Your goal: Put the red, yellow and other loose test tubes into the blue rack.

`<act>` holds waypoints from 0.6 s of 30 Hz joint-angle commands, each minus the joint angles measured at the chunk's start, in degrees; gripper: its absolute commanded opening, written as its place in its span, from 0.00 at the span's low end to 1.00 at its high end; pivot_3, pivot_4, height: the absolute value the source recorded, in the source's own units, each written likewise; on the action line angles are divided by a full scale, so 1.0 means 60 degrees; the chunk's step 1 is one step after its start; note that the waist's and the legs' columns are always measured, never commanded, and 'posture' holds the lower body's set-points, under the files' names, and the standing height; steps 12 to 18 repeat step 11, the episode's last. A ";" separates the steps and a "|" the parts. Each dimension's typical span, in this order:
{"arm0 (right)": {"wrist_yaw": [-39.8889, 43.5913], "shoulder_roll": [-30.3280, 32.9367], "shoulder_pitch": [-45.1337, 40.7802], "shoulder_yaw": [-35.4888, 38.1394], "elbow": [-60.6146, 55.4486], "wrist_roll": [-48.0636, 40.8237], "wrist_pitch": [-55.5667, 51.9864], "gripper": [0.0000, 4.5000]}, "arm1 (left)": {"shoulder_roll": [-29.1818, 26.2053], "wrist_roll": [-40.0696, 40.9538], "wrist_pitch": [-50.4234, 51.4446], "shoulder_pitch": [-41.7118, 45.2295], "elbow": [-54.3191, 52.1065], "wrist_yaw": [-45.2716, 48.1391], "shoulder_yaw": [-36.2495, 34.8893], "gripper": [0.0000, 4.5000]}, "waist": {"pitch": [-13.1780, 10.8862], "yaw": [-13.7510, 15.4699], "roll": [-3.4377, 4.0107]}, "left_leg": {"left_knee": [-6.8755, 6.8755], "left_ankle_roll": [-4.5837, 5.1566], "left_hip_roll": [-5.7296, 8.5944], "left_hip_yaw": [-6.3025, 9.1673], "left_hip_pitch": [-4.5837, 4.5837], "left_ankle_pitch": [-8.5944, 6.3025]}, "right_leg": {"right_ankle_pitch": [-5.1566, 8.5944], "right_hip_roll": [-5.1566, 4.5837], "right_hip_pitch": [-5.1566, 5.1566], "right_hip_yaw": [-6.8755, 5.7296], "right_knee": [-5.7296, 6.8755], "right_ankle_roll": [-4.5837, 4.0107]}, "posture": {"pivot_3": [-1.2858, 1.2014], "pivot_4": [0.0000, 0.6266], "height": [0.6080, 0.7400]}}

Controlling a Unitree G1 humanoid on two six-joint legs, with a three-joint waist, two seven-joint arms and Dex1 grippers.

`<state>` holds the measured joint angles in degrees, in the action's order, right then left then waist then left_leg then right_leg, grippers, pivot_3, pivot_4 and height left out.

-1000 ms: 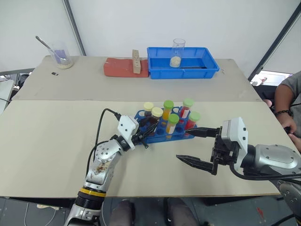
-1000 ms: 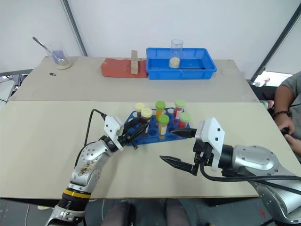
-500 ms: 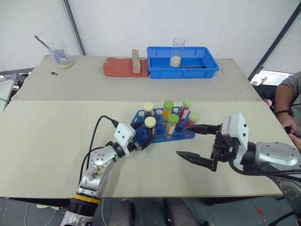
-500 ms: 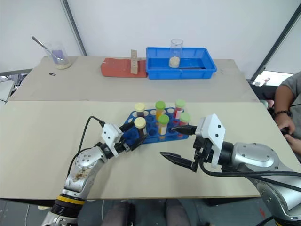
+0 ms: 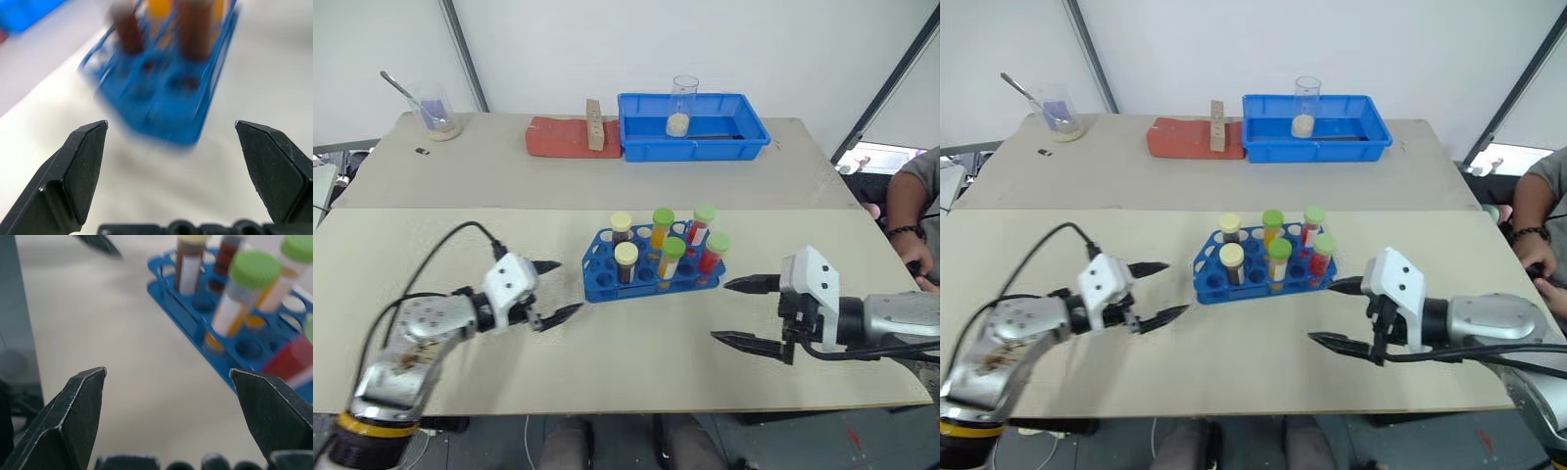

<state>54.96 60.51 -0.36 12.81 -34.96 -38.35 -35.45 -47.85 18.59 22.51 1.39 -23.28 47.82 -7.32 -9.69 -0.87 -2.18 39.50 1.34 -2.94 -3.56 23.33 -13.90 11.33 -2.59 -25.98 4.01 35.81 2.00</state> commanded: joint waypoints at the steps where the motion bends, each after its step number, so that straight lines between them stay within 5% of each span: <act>1: 0.1182 0.0428 0.0081 0.1011 0.0837 0.0373 0.0991 1.00 | -0.0588 0.0147 0.0132 -0.0695 -0.0366 0.0245 -0.1554 0.99 | -0.0001 0.0007 -0.0001 | -0.0008 0.0000 0.0000 -0.0003 0.0000 0.0000 | 0.0003 0.0000 -0.0007 0.0000 0.0001 -0.0004 | 0.52 0.24 0.91; 7: 0.2298 0.1007 -0.0252 0.1155 0.2328 0.0890 0.1683 1.00 | -0.0707 0.0155 0.0134 -0.1640 -0.0367 0.0410 -0.2795 0.99 | -0.0003 0.0029 0.0003 | -0.0025 -0.0001 -0.0002 -0.0009 -0.0008 0.0000 | 0.0009 -0.0001 -0.0017 -0.0002 0.0002 -0.0015 | 0.52 0.24 0.91; 18: 0.2486 0.0982 -0.0801 0.0797 0.2743 0.1136 0.1916 1.00 | -0.0512 0.0290 0.0172 -0.2017 -0.0607 0.0454 -0.2917 0.99 | -0.0003 0.0022 0.0003 | -0.0035 -0.0002 -0.0003 -0.0016 -0.0007 0.0000 | 0.0012 -0.0001 -0.0023 0.0000 0.0002 -0.0020 | 0.52 0.24 0.91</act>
